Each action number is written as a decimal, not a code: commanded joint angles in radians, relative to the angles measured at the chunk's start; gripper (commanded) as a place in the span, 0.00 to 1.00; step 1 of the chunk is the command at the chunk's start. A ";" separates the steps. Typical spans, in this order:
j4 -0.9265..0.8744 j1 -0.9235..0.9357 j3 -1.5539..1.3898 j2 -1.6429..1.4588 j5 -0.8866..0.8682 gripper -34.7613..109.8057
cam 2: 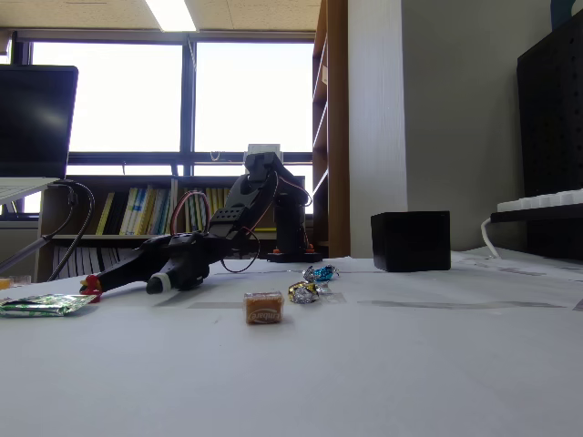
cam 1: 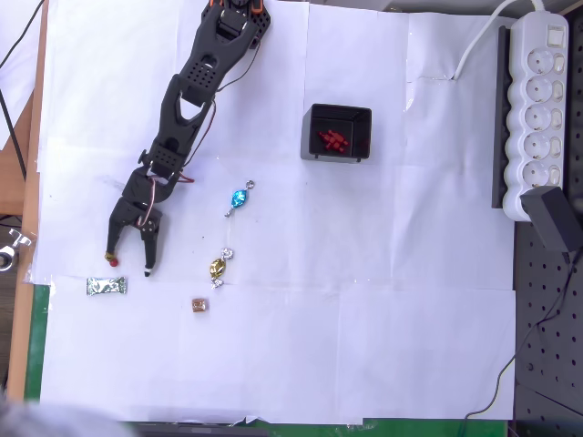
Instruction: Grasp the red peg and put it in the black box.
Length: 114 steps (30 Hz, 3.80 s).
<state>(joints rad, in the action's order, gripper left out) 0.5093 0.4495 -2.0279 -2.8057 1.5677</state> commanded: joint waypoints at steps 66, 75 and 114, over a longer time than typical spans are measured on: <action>-1.572 -0.069 0.152 1.062 -0.095 0.24; -1.982 -0.351 0.244 1.374 -0.239 0.24; -1.879 -1.101 0.333 1.284 -0.730 0.61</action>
<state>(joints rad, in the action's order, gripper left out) -1.3606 -0.6565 -1.6782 -1.5370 0.8053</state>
